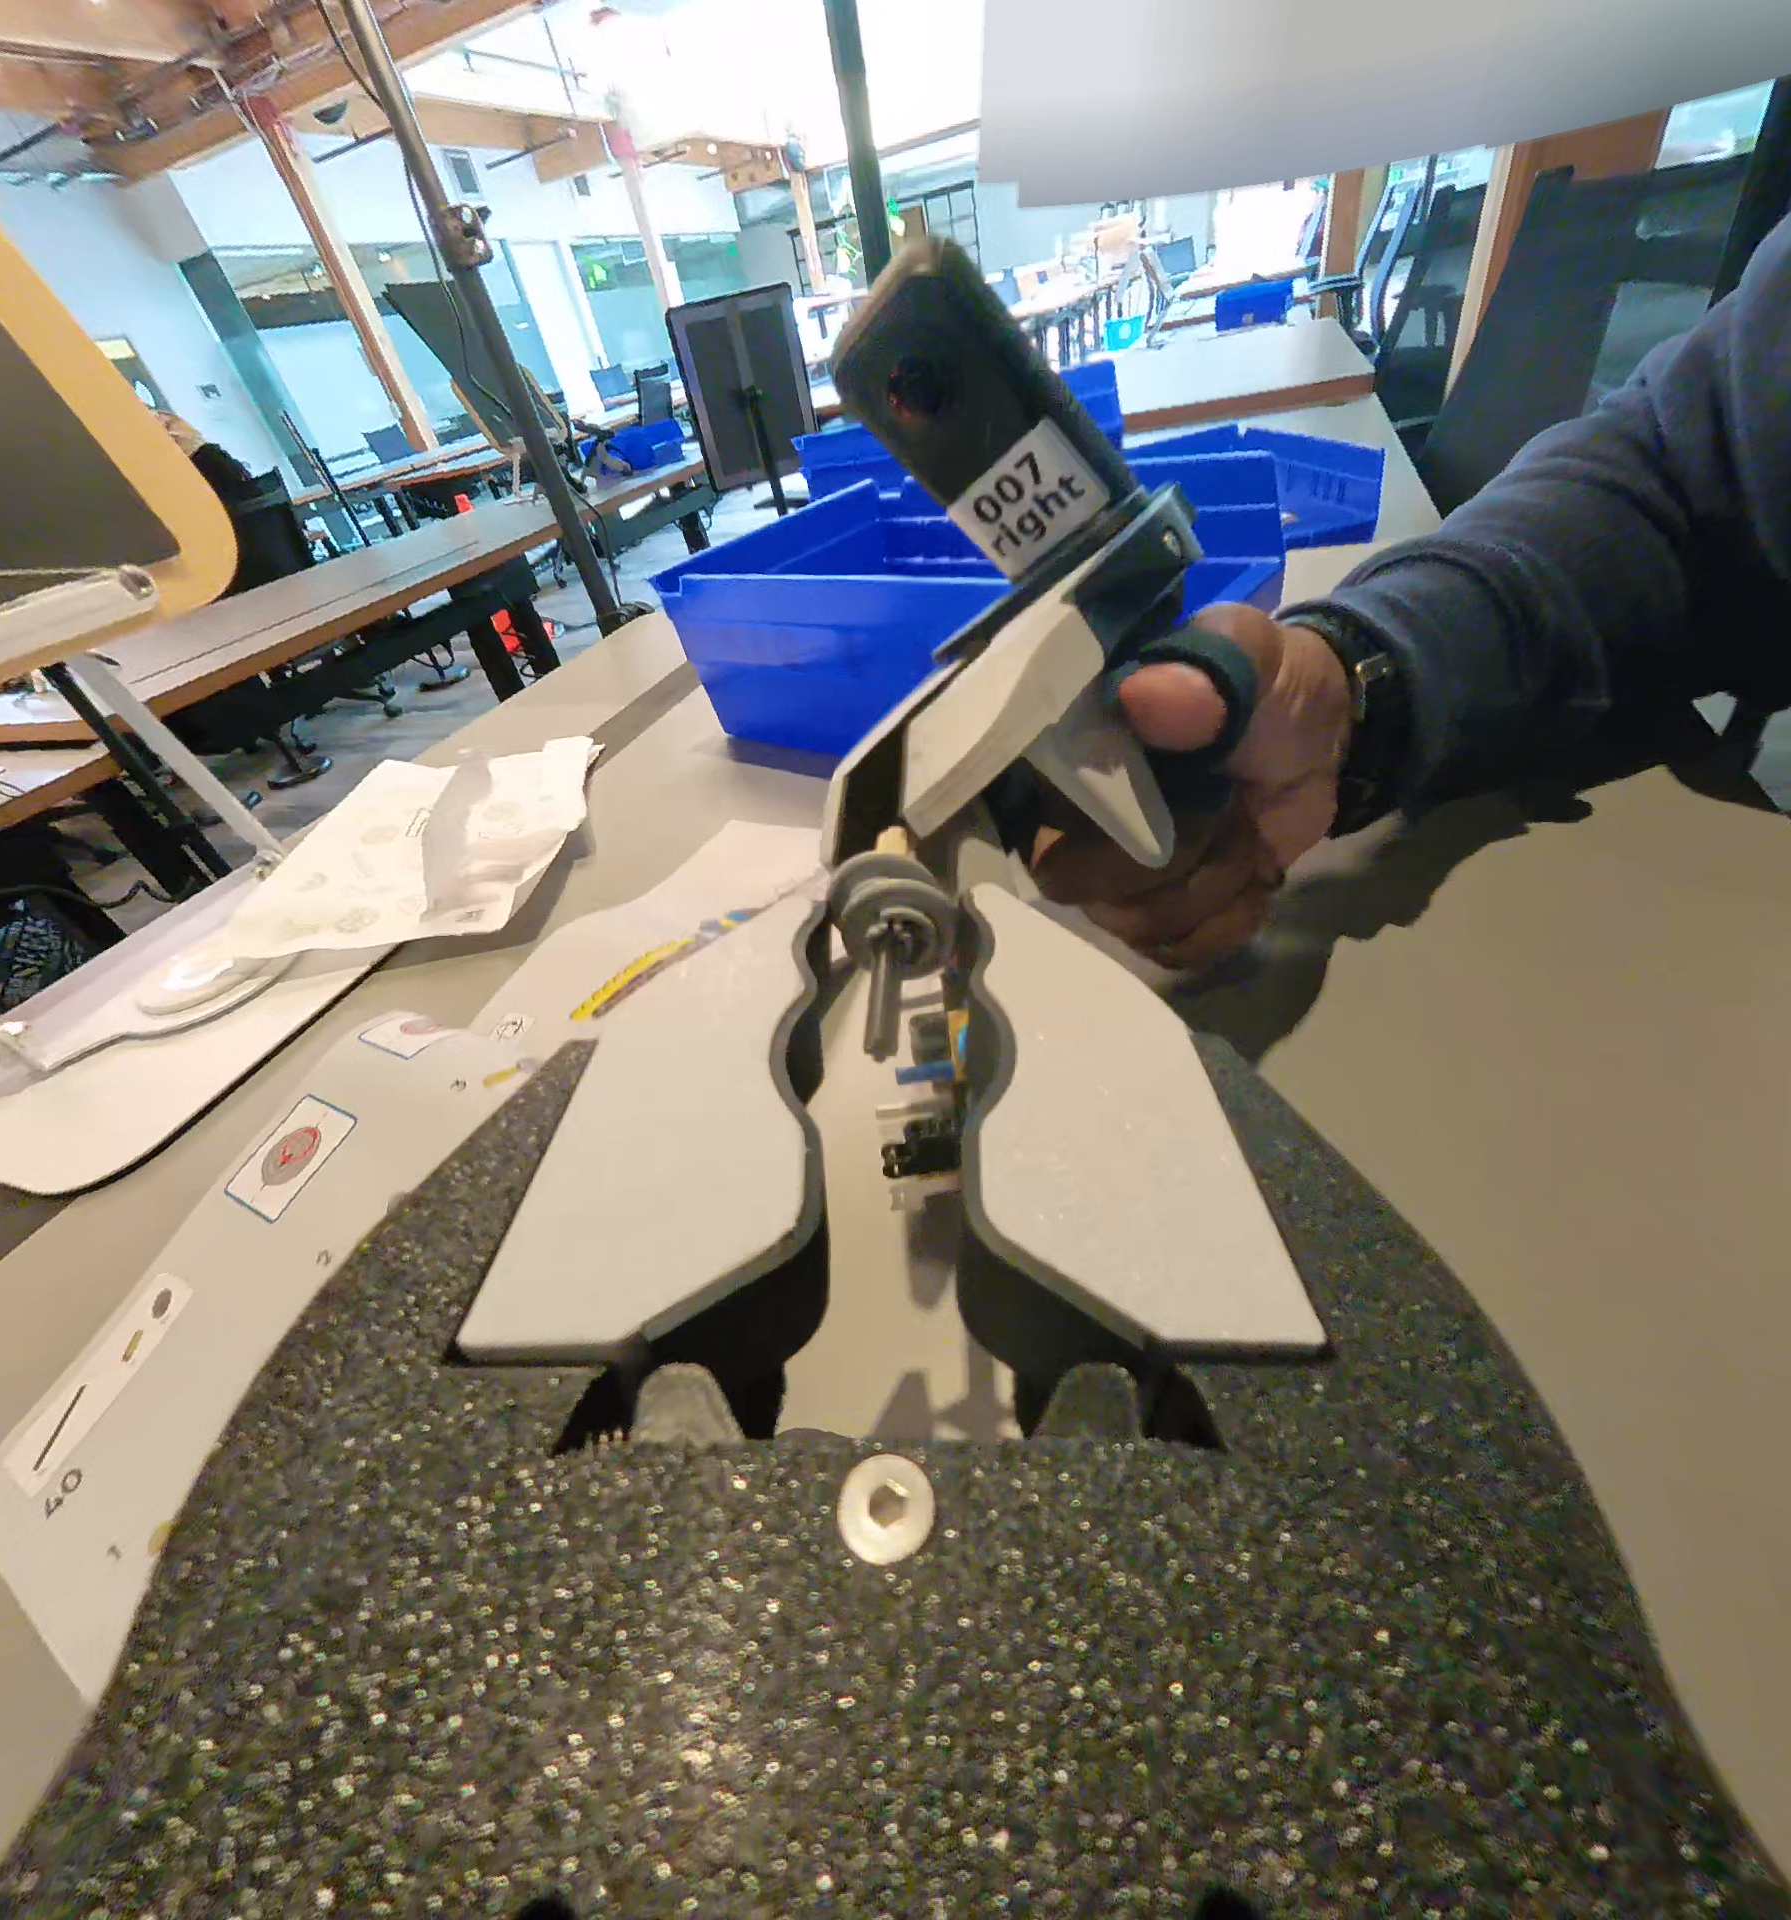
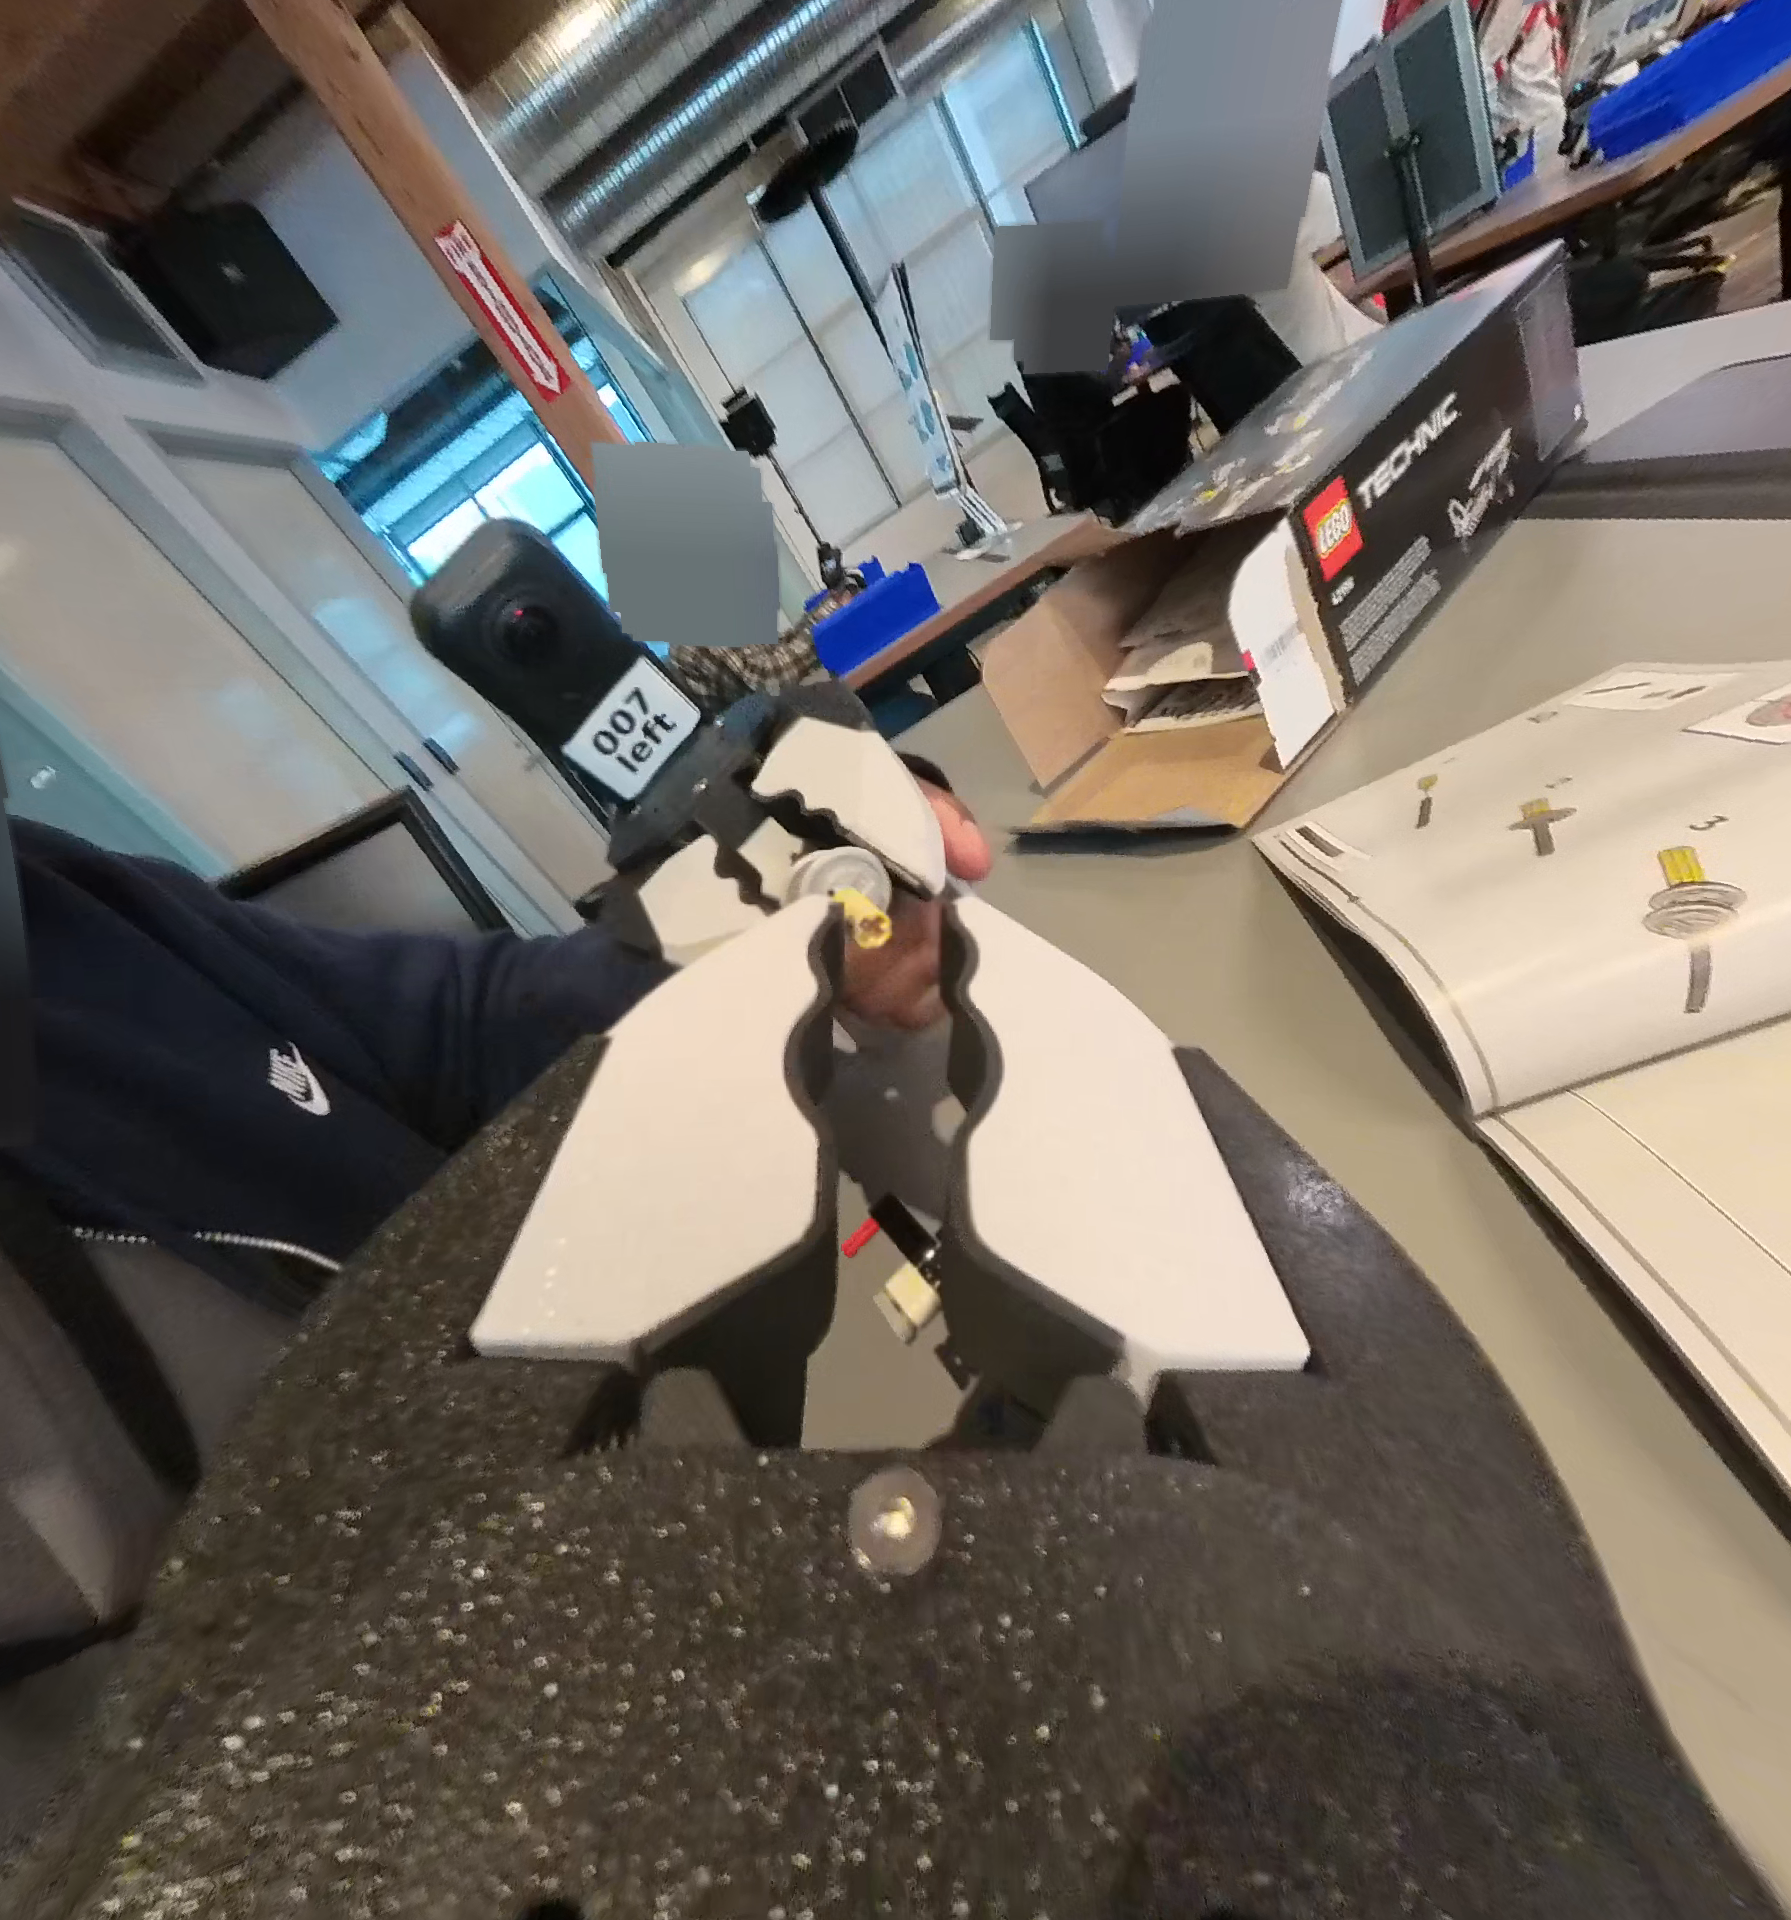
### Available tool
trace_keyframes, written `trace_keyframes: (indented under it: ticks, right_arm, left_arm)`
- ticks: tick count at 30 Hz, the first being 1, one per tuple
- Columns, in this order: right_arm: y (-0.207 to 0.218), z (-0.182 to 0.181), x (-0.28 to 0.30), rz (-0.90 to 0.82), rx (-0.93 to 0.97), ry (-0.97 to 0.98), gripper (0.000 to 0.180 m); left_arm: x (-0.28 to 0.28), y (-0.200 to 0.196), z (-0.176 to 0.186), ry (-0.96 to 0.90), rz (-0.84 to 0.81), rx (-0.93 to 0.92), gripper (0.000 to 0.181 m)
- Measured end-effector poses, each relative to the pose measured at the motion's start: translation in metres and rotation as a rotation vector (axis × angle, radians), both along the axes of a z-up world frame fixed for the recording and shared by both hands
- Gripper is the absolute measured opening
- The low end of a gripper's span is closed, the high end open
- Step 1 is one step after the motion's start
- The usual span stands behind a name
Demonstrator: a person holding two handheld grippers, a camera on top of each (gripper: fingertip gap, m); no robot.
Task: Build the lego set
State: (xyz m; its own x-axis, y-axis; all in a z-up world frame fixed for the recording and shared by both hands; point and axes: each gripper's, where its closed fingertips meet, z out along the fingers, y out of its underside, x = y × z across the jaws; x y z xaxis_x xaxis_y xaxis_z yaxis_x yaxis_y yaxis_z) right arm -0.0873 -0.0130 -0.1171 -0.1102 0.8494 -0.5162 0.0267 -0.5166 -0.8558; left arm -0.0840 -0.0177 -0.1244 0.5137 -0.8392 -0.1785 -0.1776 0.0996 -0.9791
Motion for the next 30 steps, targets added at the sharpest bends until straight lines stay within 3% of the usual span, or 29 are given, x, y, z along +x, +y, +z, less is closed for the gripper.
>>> trace_keyframes:
  ticks: [10, 19, 24, 30]
  right_arm:
    - [0.003, -0.021, 0.023, -0.056, 0.248, -0.231, 0.019]
    - [0.003, -0.035, 0.032, -0.06, 0.281, -0.31, 0.019]
    - [0.0, -0.032, 0.031, -0.055, 0.302, -0.302, 0.018]
    - [-0.008, -0.026, 0.027, -0.047, 0.367, -0.282, 0.018]
  left_arm:
    - [-0.017, -0.015, -0.062, 0.293, -0.035, -0.068, 0.023]
    - [-0.014, -0.019, -0.072, 0.365, -0.069, -0.037, 0.023]
    - [-0.012, -0.021, -0.058, 0.281, -0.083, 0.011, 0.023]
    - [-0.017, -0.027, -0.016, -0.083, -0.166, -0.058, 0.022]
